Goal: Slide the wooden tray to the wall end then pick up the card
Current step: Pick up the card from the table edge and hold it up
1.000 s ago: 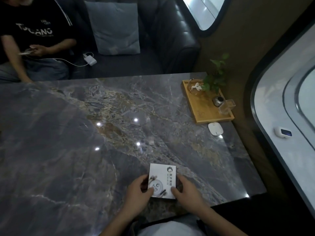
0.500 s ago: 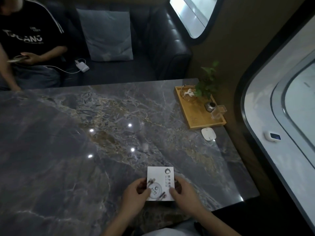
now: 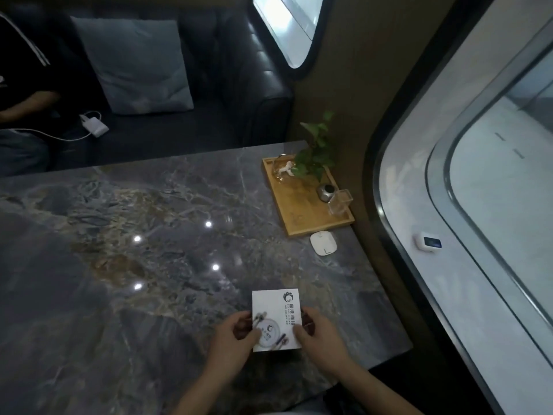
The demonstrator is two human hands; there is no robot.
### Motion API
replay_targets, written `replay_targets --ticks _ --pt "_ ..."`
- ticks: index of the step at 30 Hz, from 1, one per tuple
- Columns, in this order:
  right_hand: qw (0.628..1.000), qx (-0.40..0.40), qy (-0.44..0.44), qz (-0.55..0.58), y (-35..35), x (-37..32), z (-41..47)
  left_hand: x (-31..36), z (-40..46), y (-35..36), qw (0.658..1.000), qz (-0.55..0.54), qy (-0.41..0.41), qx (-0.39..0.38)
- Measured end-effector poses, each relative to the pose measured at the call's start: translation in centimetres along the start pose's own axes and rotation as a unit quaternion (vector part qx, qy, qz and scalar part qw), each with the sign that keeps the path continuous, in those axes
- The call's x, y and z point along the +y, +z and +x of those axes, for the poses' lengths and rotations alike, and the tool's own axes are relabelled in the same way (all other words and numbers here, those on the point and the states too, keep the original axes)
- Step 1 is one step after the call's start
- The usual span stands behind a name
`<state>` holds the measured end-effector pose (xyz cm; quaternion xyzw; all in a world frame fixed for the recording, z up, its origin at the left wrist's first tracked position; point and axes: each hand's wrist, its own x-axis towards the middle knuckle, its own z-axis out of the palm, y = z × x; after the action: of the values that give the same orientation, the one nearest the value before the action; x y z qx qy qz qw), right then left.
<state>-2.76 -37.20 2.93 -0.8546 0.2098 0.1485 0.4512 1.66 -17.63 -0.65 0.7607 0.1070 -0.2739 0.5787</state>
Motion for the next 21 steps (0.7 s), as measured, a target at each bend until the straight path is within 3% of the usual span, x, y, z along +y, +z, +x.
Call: replay_targets --ticks 13,21 --pt "0.998 0.054 0.01 0.022 -8.4 4.5 2.0 4.6 2.6 9.2 0.998 0.04 0.012 -0.038" --pt "0.996 0.081 0.004 0.038 -12.4 5.8 3.6 6.1 4.8 13.9 0.998 0.011 -0.016 -0.055"
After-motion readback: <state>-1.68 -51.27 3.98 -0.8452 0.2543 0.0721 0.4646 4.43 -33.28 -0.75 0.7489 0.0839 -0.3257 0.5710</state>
